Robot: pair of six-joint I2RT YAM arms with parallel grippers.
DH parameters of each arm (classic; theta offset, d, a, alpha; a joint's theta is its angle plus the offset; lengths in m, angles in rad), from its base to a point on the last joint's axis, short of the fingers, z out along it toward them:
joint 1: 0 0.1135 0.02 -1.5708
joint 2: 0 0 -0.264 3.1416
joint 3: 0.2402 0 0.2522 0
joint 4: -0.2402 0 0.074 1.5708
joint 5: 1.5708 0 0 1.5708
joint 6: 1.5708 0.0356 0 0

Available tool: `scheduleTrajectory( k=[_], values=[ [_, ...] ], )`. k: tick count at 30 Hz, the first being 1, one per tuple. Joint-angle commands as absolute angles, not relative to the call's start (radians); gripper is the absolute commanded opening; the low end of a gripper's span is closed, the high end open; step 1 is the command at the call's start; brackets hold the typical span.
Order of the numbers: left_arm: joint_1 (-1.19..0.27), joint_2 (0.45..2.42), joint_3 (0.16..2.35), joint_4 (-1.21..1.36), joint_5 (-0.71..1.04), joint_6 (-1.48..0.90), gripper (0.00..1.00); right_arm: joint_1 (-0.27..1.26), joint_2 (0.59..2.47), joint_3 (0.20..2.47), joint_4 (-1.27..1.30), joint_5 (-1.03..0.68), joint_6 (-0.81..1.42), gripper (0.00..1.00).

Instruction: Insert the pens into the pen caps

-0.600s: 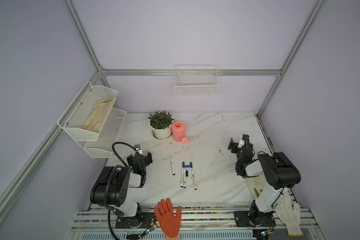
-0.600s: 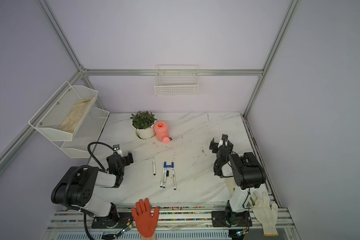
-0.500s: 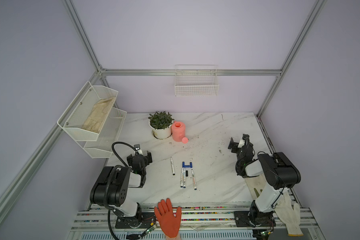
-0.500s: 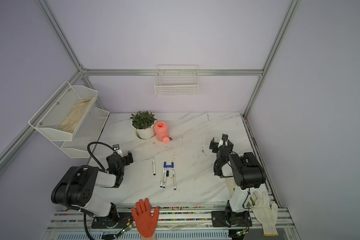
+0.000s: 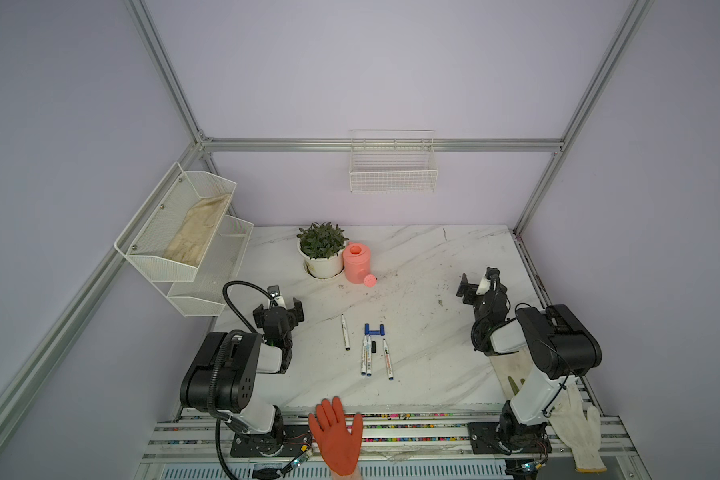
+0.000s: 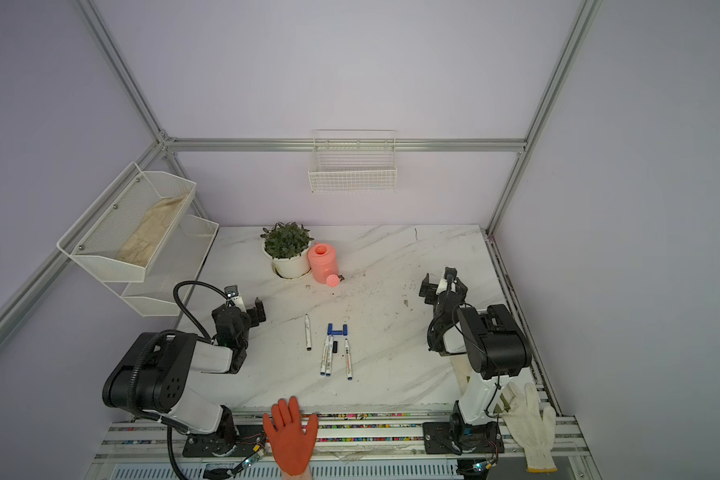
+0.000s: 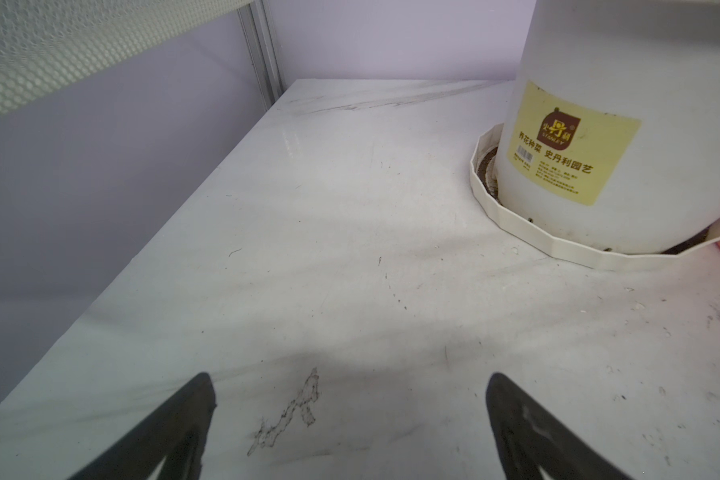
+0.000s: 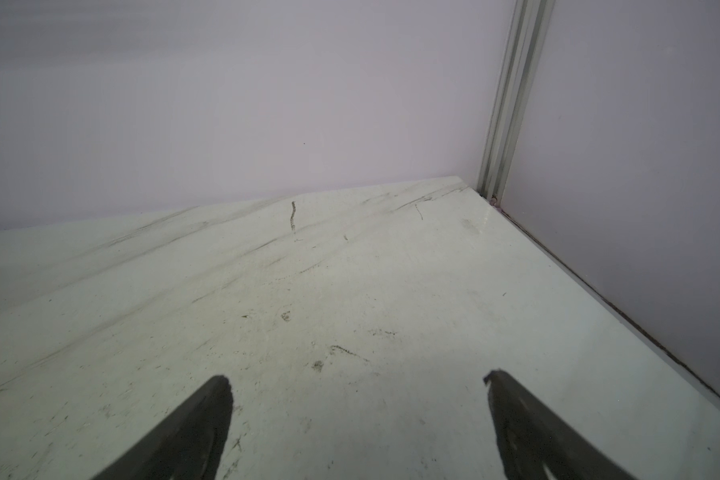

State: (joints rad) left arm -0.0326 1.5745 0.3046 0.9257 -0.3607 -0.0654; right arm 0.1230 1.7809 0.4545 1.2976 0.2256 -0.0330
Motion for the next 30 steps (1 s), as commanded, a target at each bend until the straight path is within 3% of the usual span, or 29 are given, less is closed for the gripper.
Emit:
scheduleTrajectory(
  k=[1,18,21,23,25,27,30],
  values=[
    [-0.023,1.578,0.369,0.981,-0.375,-0.051,1.00,0.117,1.786,0.464,1.350,0.239,-0.048,0.98],
    [-0.026,1.576,0.370,0.973,-0.378,-0.051,1.00,0.117,1.780,0.462,1.339,0.232,-0.040,0.97],
    [-0.034,1.547,0.388,0.944,-0.373,-0.027,1.00,0.118,1.744,0.478,1.279,0.172,-0.081,0.80],
    [-0.048,1.475,0.478,0.723,-0.397,-0.024,1.00,0.127,1.692,0.495,1.222,0.231,-0.069,0.75],
    [-0.057,1.425,0.547,0.539,-0.453,-0.056,1.00,0.145,1.624,0.548,1.067,0.299,-0.053,0.62],
    [-0.066,1.360,0.538,0.535,-0.483,-0.067,1.00,0.170,1.592,0.599,0.951,0.370,-0.031,0.52],
    [-0.081,1.268,0.528,0.471,-0.502,-0.190,1.00,0.209,1.557,0.644,0.848,0.499,0.072,0.47]
  ],
)
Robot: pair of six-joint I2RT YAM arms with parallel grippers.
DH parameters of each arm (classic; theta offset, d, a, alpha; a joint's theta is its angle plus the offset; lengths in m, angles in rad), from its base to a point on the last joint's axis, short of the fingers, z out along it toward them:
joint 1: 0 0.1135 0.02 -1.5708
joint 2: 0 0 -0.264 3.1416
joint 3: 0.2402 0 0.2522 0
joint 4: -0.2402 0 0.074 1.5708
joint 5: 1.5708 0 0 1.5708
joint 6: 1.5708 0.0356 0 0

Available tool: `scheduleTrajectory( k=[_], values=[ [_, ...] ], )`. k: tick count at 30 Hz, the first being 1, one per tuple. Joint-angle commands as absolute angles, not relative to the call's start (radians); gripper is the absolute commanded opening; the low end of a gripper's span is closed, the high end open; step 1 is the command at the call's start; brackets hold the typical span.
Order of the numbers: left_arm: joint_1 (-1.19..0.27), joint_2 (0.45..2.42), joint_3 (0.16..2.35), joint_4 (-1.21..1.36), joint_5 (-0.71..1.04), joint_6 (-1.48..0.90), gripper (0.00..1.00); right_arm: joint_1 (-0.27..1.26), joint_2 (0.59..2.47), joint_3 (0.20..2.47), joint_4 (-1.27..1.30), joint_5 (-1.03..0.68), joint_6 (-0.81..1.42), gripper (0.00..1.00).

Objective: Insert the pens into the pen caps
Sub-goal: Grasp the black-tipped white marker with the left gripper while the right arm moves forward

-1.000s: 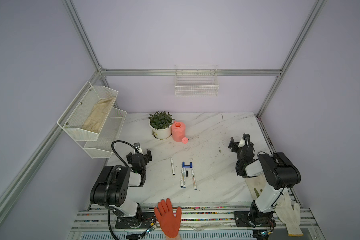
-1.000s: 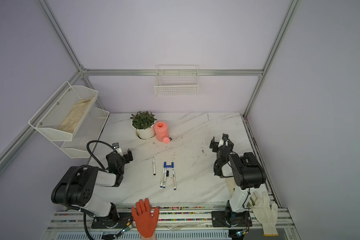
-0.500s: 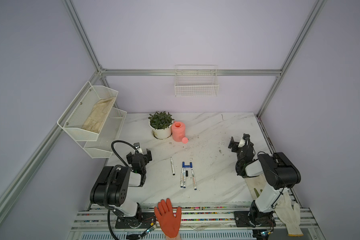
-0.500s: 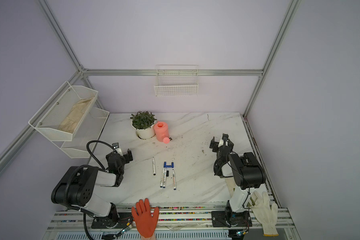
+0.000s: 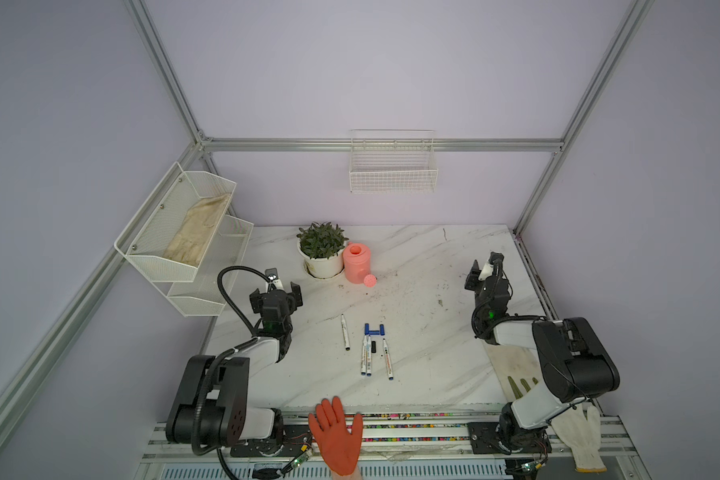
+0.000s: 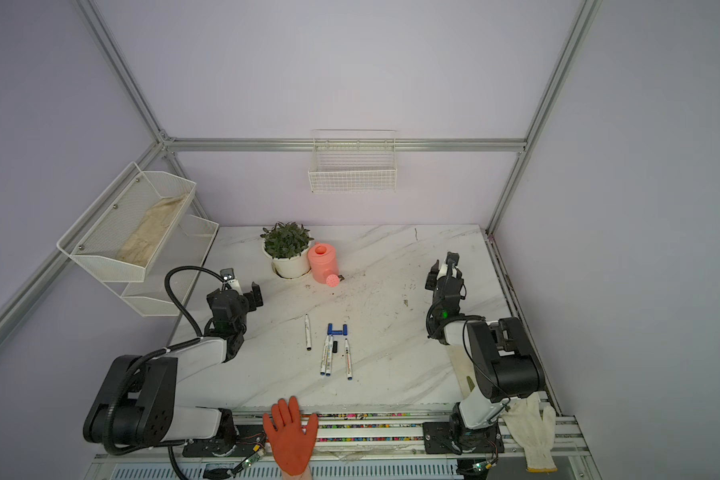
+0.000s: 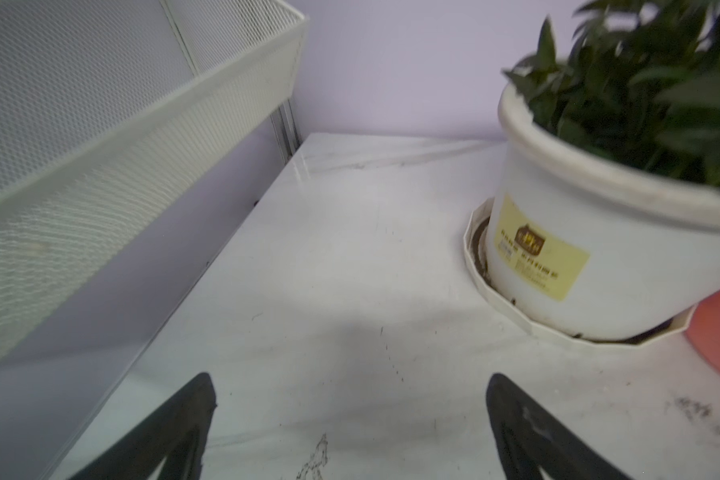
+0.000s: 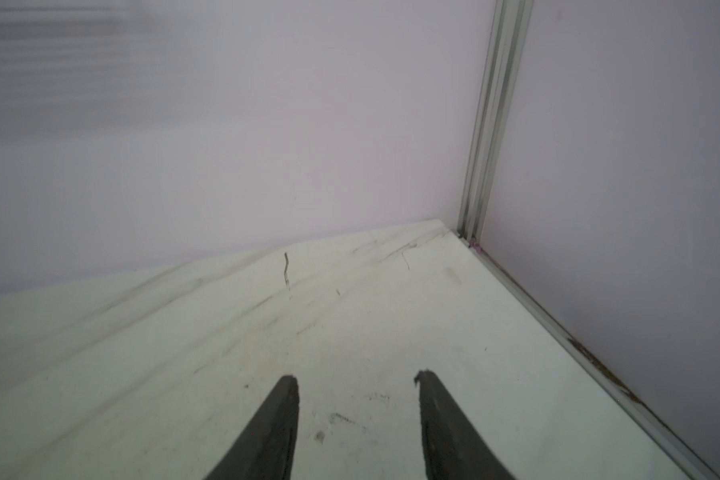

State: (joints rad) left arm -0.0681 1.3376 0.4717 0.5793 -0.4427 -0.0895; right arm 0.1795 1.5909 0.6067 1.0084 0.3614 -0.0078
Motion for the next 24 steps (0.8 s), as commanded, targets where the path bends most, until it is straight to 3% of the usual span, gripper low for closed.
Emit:
scheduleTrajectory(
  k=[1,4,9,13,15,24],
  values=[
    [-0.088,1.238,0.543,0.380,-0.500,-0.281,1.00,0.219,1.540,0.660,0.795,0.509,0.134,0.46],
    [-0.155,1.191,0.593,0.136,-0.520,-0.482,1.00,0.261,1.503,0.701,0.661,0.487,0.297,0.39],
    [-0.387,1.176,0.629,-0.138,-0.620,-0.687,1.00,0.398,1.483,0.779,0.513,0.460,0.374,0.39],
    [-0.510,1.191,0.642,-0.210,-0.529,-0.720,1.00,0.473,1.503,0.858,0.438,0.463,0.322,0.39],
    [-0.530,1.216,0.663,-0.233,-0.426,-0.707,1.00,0.484,1.506,0.877,0.418,0.460,0.321,0.39],
    [-0.586,1.375,0.803,-0.346,-0.271,-0.662,1.00,0.512,1.536,0.900,0.409,0.430,0.295,0.39]
  ],
)
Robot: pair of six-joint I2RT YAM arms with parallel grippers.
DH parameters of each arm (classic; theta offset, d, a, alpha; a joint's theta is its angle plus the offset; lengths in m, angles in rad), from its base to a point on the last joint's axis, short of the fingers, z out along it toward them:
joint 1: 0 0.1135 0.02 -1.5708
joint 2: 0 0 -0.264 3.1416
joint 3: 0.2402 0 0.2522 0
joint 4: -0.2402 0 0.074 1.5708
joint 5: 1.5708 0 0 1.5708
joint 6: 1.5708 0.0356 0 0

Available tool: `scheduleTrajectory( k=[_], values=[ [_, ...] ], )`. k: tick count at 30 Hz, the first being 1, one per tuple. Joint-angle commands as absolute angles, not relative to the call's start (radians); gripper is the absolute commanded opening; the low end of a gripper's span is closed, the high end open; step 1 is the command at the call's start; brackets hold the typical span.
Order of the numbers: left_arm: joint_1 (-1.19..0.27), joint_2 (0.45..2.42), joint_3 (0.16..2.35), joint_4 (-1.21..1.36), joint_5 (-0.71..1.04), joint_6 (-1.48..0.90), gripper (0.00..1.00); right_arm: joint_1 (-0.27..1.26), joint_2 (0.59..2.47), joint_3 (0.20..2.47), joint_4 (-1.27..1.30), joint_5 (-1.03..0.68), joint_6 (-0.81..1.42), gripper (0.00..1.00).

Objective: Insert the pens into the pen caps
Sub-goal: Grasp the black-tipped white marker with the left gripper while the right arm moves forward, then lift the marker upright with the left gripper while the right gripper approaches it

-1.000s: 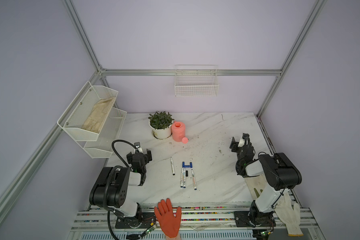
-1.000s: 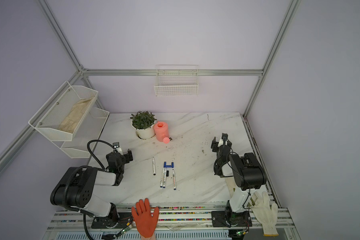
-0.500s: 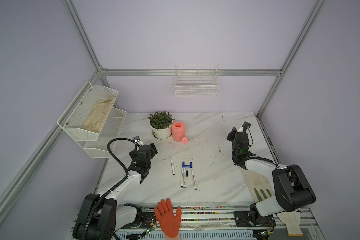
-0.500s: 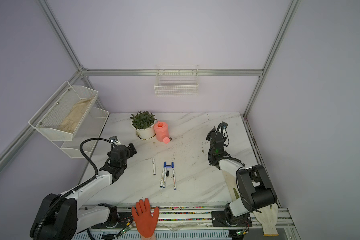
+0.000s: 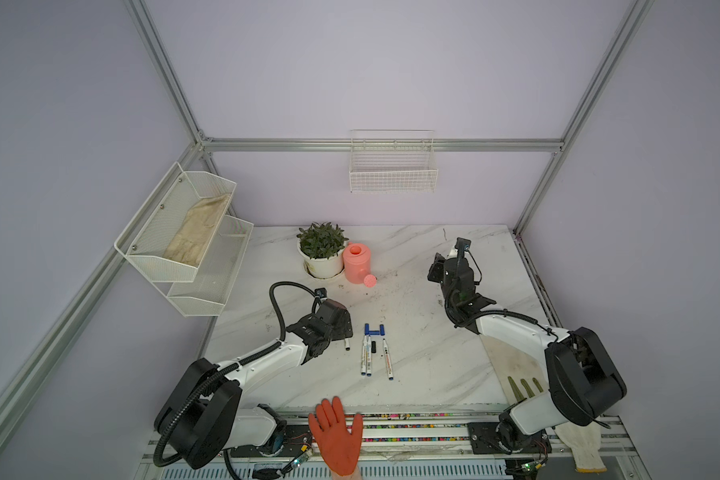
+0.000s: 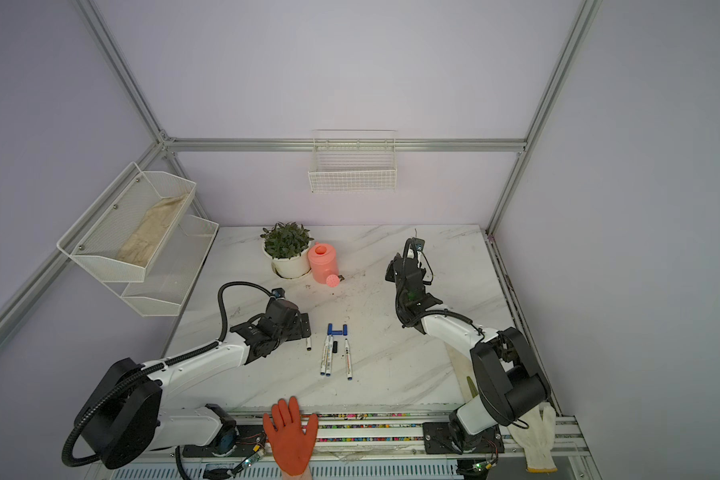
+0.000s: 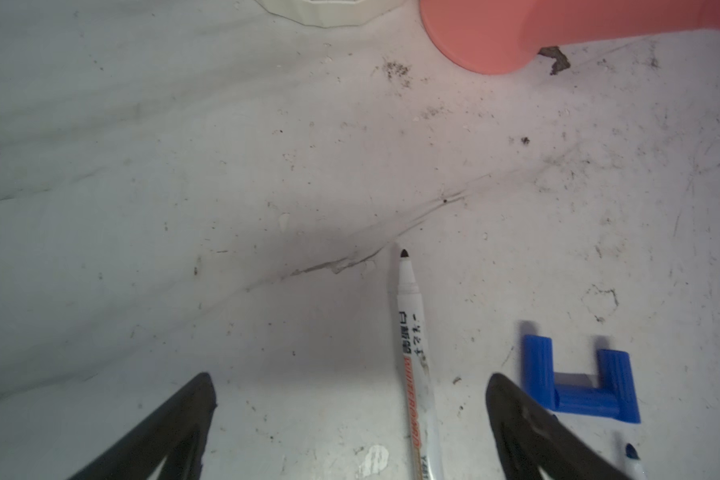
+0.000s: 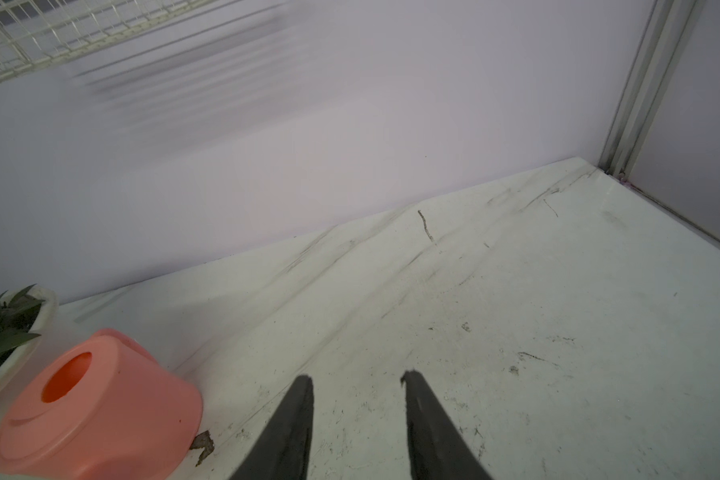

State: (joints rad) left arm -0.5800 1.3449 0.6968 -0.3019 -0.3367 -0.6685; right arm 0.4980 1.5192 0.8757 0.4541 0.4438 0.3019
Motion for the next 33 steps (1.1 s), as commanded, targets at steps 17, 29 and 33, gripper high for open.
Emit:
scheduleTrajectory(
  k=[17,29,33],
  values=[
    [-0.593,1.665,1.003,-0.623,-0.146,-0.601,0.54,0.519,1.560,0.923,0.379,0.419,0.299,0.39],
    [-0.593,1.665,1.035,-0.653,-0.143,-0.593,0.00,0.519,1.542,0.934,0.357,0.376,0.296,0.39],
    [-0.592,1.552,1.014,-0.534,-0.136,-0.528,0.00,0.530,1.520,0.952,0.344,0.217,0.262,0.39]
  ],
)
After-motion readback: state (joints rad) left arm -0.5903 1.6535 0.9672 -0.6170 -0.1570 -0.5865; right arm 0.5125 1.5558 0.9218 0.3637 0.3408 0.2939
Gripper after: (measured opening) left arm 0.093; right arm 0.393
